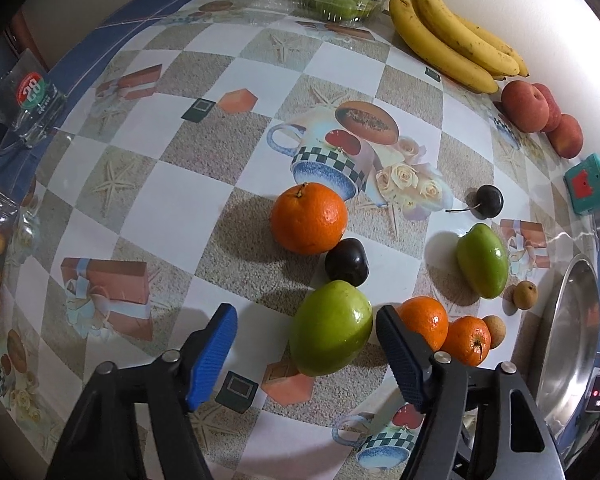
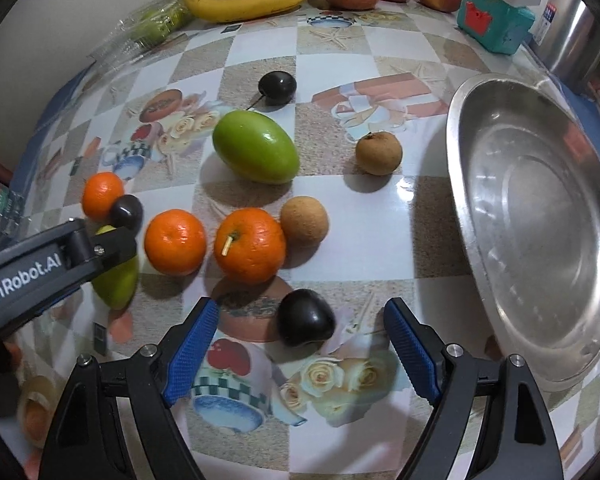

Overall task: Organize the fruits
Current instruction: 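Move the left tool to the green apple while the right tool moves to the dark plum, then close the left tool on the green apple while the right tool closes on the dark plum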

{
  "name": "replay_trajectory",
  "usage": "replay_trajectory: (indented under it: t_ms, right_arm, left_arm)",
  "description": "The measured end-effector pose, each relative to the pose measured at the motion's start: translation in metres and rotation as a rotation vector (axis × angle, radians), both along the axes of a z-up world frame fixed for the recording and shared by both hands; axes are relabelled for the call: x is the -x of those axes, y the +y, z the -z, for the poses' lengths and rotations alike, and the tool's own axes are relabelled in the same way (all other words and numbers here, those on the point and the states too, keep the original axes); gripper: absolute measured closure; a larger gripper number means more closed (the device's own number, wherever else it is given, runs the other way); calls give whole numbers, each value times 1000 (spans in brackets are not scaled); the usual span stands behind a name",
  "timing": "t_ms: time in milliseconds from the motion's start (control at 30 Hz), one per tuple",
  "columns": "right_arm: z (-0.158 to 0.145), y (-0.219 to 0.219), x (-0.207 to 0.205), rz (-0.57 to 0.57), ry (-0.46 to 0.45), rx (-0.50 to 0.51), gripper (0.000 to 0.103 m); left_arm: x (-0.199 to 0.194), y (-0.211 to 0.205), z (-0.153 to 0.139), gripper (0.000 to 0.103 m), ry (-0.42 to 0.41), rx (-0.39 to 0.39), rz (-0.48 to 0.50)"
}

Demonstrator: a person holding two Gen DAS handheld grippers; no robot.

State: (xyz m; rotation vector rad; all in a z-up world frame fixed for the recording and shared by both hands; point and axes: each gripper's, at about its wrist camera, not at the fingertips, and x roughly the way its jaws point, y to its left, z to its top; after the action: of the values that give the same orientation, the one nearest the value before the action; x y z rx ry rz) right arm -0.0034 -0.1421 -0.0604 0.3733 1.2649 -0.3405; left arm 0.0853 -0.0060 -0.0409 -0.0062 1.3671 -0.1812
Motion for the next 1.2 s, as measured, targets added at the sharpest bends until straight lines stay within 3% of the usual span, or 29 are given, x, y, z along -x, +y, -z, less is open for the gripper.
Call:
replay_trajectory:
  t_ms: [200, 500, 600, 1100, 1200]
  right_arm:
    - [6, 14, -7, -45, 43, 80, 16]
    - [15, 15, -8, -8, 32, 84, 9]
    - [22, 16, -8, 8, 43, 82, 0]
    - [23, 14, -6, 8, 49, 76, 0]
    - [20, 12, -7, 17, 42, 83, 8]
  left_arm:
    - [1, 3, 4, 28, 12, 5, -17]
    - [1, 9, 11, 28, 37, 28, -25]
    - [1, 12, 17, 28, 53, 34, -24]
    - [-1, 18, 17, 28, 59, 55, -34]
    - [-1, 18, 16, 28, 60, 59, -37]
